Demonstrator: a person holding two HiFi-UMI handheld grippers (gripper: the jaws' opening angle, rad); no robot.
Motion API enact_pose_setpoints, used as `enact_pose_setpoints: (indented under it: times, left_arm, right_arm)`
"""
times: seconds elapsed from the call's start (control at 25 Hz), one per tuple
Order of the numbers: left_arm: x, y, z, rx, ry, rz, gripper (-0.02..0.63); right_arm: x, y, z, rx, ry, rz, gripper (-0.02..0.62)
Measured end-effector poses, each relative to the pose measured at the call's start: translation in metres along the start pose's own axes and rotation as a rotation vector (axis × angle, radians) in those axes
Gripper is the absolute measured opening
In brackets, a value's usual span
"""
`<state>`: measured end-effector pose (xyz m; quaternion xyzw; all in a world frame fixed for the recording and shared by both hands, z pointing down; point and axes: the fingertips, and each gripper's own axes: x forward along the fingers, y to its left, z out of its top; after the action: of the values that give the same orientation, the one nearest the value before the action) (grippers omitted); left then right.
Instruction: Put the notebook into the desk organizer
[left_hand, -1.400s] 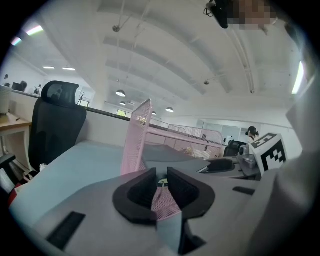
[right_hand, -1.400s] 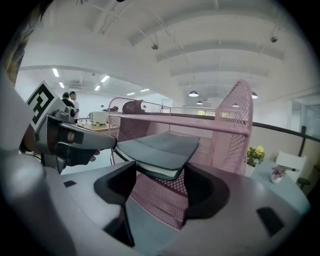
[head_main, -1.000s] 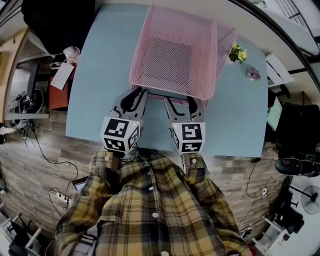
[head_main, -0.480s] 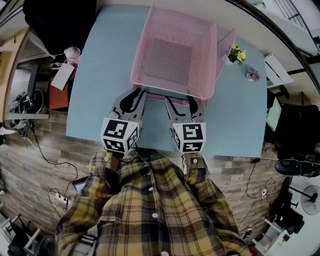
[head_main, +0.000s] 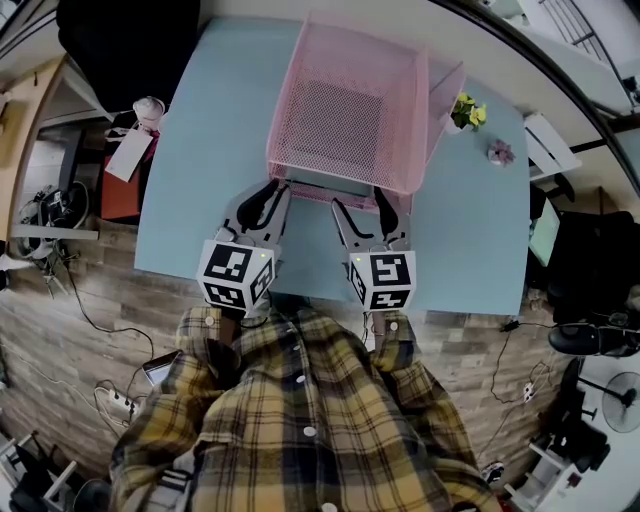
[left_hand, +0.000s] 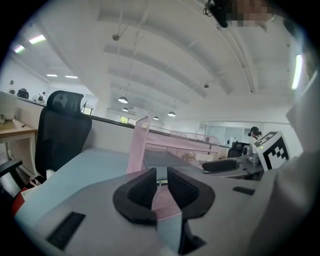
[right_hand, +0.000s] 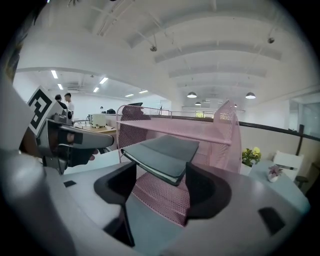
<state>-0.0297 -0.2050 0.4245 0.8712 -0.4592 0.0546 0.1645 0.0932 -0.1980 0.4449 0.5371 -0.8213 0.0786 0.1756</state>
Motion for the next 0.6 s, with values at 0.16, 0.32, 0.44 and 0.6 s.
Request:
enact_pose_setpoints:
  times: [0.16, 0.32, 0.44, 0.6]
  left_arm:
    - [-0.013, -0.006, 0.009, 0.017, -0.022, -0.005, 0.055]
    - [-0.025, -0.015, 0.017, 0.037, -0.042, -0.015, 0.055]
    - [-0.035, -0.022, 0.022, 0.052, -0.055, -0.025, 0.055]
    - [-0.047, -0.035, 0.03, 0.074, -0.065, -0.05, 0.057]
  right_arm:
    - [-0.015, 0.0, 0.01, 0.011, -0.033, -0.007, 0.293]
    - [-0.032, -0.002, 0.017, 0.033, -0.062, -0.005, 0.293]
    - [-0.045, -0.001, 0.023, 0.051, -0.082, 0.014, 0.291]
    - [-0.063, 0.0, 0.031, 0.072, -0.105, 0.042, 0.29]
